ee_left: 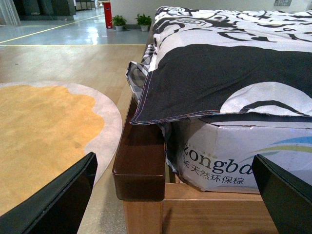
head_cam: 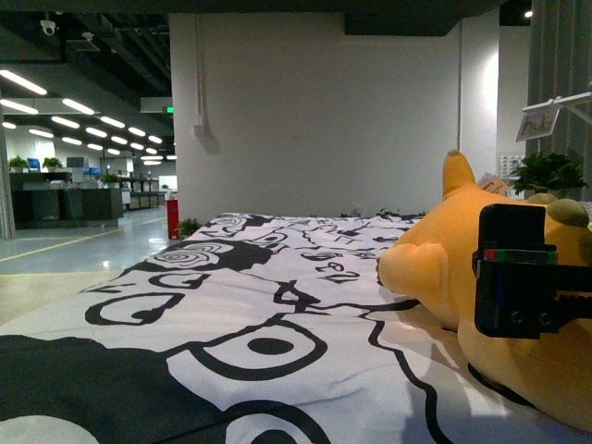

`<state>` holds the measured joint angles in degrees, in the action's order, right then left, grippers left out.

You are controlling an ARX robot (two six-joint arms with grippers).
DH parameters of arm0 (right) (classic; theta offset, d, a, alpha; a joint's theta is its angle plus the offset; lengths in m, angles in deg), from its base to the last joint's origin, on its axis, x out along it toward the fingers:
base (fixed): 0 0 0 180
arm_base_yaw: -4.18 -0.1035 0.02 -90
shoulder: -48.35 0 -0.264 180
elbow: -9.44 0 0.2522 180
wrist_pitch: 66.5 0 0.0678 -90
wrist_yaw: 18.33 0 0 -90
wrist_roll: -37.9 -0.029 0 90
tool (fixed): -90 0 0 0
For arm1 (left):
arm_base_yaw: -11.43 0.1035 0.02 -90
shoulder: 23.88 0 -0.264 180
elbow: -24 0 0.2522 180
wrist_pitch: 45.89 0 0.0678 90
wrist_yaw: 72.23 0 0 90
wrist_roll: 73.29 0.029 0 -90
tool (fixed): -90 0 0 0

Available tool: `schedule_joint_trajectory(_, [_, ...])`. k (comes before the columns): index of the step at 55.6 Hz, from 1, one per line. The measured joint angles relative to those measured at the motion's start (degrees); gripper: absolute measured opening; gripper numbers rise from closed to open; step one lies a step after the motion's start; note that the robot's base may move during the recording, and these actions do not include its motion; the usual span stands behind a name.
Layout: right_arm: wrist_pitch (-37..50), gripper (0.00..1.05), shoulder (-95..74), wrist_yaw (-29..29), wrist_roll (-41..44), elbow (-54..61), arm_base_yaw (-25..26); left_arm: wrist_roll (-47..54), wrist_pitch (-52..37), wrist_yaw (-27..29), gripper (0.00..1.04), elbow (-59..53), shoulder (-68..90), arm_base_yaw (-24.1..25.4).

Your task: Put away toys

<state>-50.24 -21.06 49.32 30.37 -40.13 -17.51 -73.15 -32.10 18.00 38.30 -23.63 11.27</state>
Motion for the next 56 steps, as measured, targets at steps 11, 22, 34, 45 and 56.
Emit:
schedule_joint_trajectory(11, [1.0,0.68,0.0,-0.2,0.9,0.0,0.0,0.0,0.0,0.0,0.98,0.0,0.0,0.0])
schedule_joint_trajectory(22, [1.7,0.40,0.0,0.2,1.4,0.5,0.3,0.0,0.0,0.0,0.98,0.0,0.0,0.0])
schedule_joint_trajectory(34, [0.8,0.11,1.7,3.8,1.2,0.6,2.2,0.0,0.0,0.0,0.98,0.0,0.0,0.0])
schedule_joint_trajectory(45, [-3.6,0.07,6.7,10.4,-0.2,-1.2,7.2,0.0,0.0,0.0,0.98,0.0,0.0,0.0])
schedule_joint_trajectory(56, [-8.0,0.07,13.4,19.1,-3.1,-4.2,15.5,0.0,0.0,0.0,0.98,0.0,0.0,0.0])
